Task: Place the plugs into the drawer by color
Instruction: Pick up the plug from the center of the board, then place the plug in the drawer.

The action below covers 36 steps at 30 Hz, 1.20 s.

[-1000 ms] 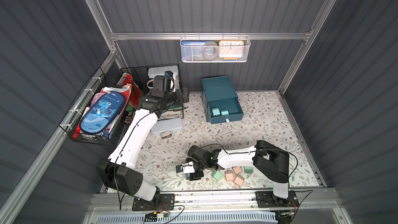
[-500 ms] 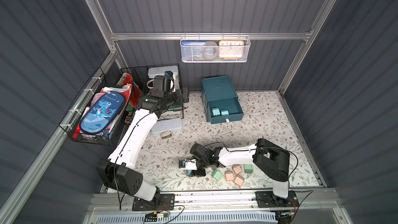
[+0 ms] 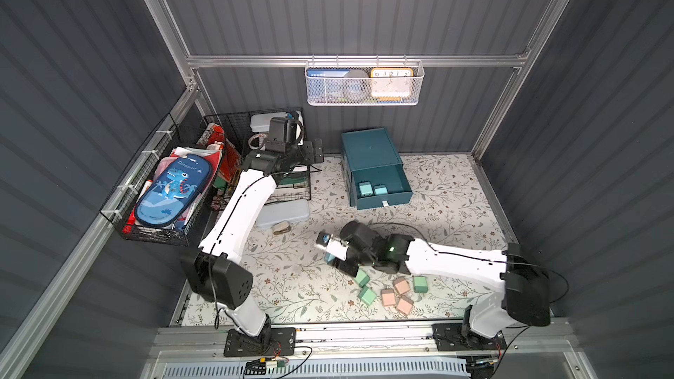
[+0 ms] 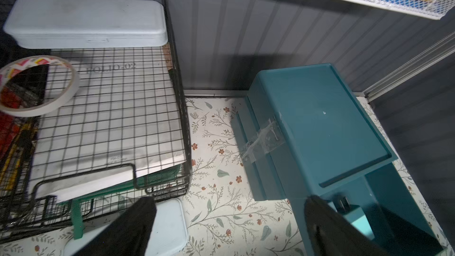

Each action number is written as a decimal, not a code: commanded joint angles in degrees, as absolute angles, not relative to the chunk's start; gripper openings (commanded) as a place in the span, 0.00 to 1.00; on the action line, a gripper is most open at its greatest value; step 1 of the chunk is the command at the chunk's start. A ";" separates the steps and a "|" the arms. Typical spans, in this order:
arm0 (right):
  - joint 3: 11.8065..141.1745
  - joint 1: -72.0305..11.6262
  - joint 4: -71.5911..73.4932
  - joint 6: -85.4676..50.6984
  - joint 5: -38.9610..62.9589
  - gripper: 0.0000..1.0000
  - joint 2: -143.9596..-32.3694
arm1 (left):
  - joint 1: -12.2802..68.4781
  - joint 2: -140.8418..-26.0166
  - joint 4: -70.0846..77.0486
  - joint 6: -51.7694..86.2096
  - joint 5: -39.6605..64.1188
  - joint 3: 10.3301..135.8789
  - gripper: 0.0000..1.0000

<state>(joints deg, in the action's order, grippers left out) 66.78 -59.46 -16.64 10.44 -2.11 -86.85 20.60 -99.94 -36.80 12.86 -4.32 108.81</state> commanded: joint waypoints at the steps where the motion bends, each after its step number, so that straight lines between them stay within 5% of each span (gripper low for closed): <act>1: 71.60 -51.22 -25.07 -0.38 -11.02 0.15 -82.28 | 22.98 -107.44 -40.30 11.23 -4.14 118.08 0.99; 11: 93.10 -32.73 -42.47 -14.65 -8.76 0.12 -90.32 | 26.37 -129.38 -48.87 7.23 -4.45 144.88 0.98; 30: 102.96 -26.90 -48.22 -10.52 -9.85 0.22 -104.44 | 26.37 -132.90 -46.23 5.19 -9.25 138.99 0.99; 36: 104.67 -26.21 -49.53 -9.32 -9.94 0.34 -106.85 | 26.37 -132.62 -46.40 5.53 -8.36 139.45 0.99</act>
